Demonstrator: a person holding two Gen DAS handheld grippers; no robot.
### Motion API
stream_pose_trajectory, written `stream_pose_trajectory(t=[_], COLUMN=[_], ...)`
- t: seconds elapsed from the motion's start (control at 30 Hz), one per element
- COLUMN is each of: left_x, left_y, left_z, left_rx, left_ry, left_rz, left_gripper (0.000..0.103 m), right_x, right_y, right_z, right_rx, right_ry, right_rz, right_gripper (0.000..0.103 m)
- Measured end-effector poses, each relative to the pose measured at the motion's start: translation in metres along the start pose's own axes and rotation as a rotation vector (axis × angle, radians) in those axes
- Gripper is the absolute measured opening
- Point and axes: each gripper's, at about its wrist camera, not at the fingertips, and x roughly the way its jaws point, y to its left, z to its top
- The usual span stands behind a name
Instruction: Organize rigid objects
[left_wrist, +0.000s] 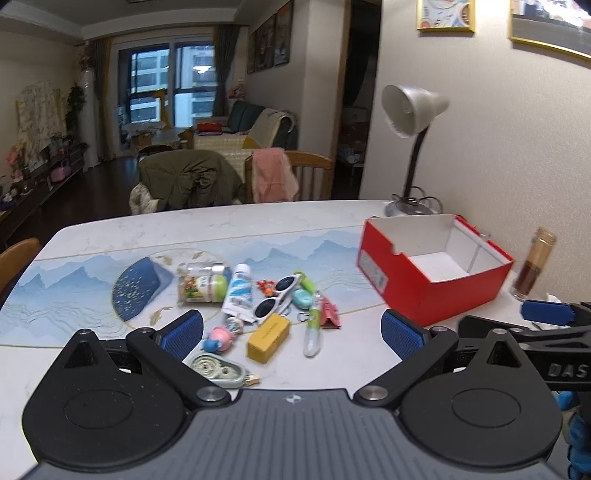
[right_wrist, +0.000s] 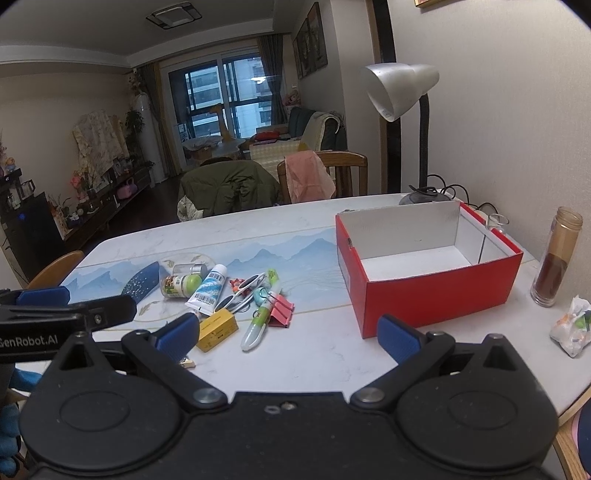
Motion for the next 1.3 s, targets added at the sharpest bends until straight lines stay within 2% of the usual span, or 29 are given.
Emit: stream_pose_trajectory(t=[0.1, 0.4, 0.7, 1.0, 1.23, 1.3], left_x=[0.008, 0.042, 0.078, 0.123, 0.160, 0.167], left_y=[0.014, 0.067, 0.109, 0.109, 0.111, 0.114], left_z=[0.001, -0.010, -0.028, -0.046, -0.055, -0.057], left_rx=[-0.009, 0.057, 0.039, 0.090, 0.142, 0.149], left_ry=[0.005, 0.008, 0.094, 0.175, 0.235, 0.258], left_rz=[0.017, 0.095, 0.032, -0.023, -0.065, -0.098], left_gripper=[0.103, 0.103, 0.103, 0.103, 0.103, 0.103], right_x=[0.010, 0.038, 0.080, 0.128, 0.165, 0.174], right_y=[0.006, 0.021, 0.039, 0.050, 0.054, 0.057], right_z=[0.002, 0.007, 0.007, -0.002, 0.006, 0.008], right_rx=[-0.008, -0.018, -0.020, -0.017, -0.010, -0.011], right_ry=[0.008, 0.056, 0.117, 0.218, 0.266, 0.274], right_rz=[-0.002, 0.015, 0.008, 0.009, 0.018, 0.018], right_gripper=[0.102, 0.102, 0.101, 0.098, 0.095, 0.095])
